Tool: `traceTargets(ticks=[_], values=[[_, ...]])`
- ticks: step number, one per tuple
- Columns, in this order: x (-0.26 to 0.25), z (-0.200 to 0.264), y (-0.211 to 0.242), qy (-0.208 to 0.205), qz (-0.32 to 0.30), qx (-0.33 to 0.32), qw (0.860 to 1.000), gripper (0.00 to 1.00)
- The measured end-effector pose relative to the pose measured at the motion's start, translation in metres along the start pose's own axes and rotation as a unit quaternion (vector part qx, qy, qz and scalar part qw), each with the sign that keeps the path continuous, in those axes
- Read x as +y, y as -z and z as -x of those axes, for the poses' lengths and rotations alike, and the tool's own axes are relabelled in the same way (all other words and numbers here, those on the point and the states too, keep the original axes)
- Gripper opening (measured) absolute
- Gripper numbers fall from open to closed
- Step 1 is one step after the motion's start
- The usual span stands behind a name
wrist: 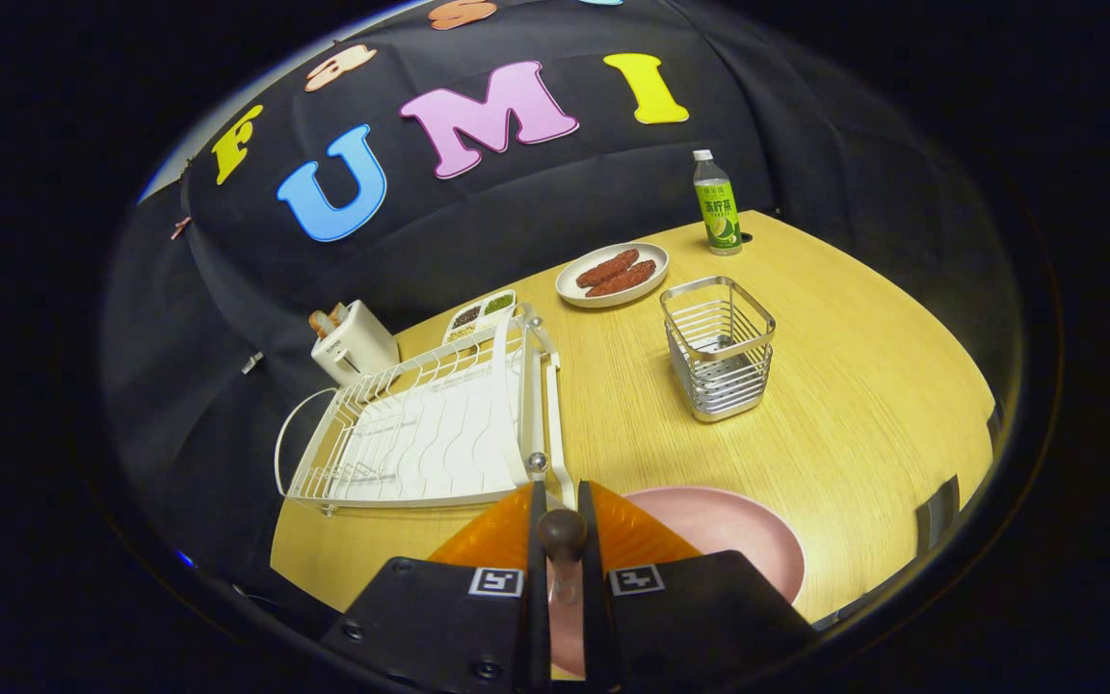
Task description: Take the plate from the dish rack, then take the spoon from the basket and place it into the plate.
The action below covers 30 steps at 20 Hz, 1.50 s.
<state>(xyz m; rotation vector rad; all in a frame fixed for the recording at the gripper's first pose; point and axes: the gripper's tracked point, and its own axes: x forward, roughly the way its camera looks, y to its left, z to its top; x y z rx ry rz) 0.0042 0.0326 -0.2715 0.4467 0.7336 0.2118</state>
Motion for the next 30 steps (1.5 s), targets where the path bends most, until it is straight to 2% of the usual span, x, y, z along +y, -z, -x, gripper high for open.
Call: traceTargets(ticks=[1, 3, 8, 11, 14, 20, 26, 30], values=[[-0.002, 0.003, 0.000, -0.002, -0.001, 0.003, 1.000, 0.18], [-0.004, 0.005, 0.000, -0.003, 0.005, 0.007, 1.000, 0.33], [-0.030, 0.020, 0.000, 0.016, 0.094, 0.013, 0.995, 0.98], [-0.046, 0.030, -0.013, 0.026, 0.129, 0.007, 0.991, 0.99], [-0.054, 0.045, -0.025, 0.023, 0.138, 0.002, 0.990, 0.99], [-0.050, 0.083, -0.077, -0.004, 0.161, -0.048, 0.986, 0.99], [-0.038, 0.122, -0.164, -0.038, 0.139, -0.118, 0.983, 0.98], [-0.039, 0.161, -0.232, -0.049, 0.145, -0.185, 0.971, 0.98]])
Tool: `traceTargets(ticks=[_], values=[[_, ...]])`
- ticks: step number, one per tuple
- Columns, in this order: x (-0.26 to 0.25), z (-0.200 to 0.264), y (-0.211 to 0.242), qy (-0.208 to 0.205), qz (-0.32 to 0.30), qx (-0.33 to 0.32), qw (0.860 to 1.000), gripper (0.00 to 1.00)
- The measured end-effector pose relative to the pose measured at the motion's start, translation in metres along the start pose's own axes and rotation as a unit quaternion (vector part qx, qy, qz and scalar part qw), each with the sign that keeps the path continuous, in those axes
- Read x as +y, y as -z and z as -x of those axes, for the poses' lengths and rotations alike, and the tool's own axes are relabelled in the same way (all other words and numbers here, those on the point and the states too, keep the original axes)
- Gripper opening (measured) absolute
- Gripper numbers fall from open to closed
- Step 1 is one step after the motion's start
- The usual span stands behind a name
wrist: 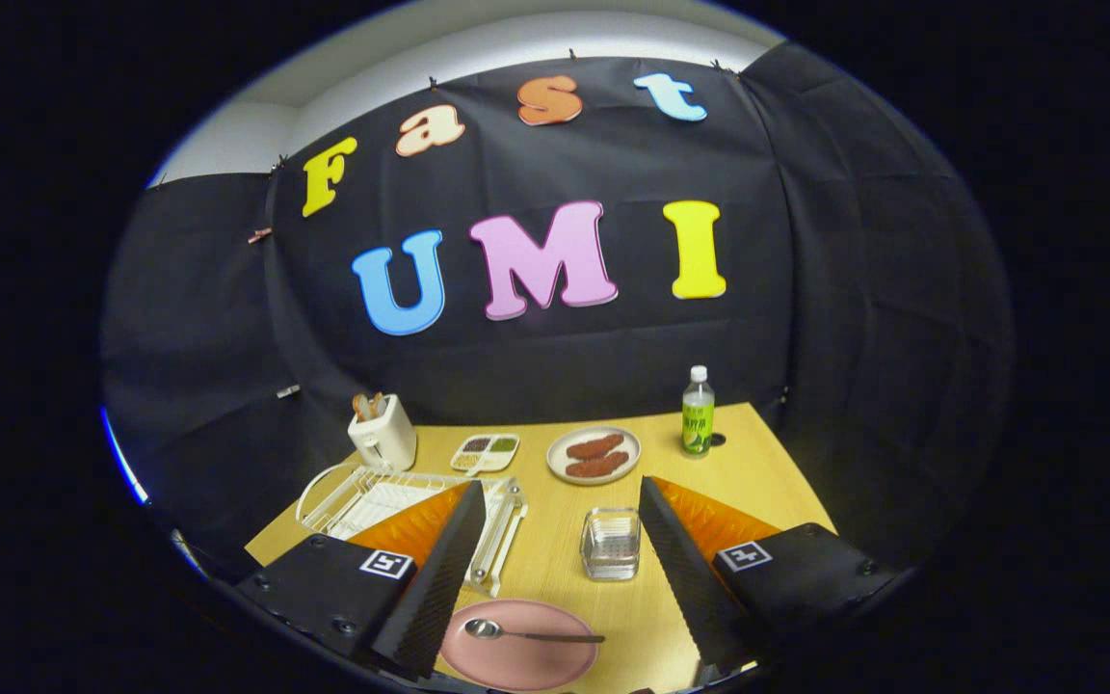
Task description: Take the plate from the dish rack, then take the spoon from the basket and place it into the plate.
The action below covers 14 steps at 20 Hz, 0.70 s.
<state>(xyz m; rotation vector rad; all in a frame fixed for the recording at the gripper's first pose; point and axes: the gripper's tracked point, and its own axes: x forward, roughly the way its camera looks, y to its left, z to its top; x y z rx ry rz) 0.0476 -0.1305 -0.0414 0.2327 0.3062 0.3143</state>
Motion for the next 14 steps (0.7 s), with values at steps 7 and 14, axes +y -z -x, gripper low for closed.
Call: traceTargets(ticks=[7, 14], values=[[-0.018, 0.041, -0.076, 0.022, 0.058, -0.083, 0.995, 0.98], [0.000, 0.045, -0.088, 0.064, 0.096, -0.113, 0.987, 0.98]])
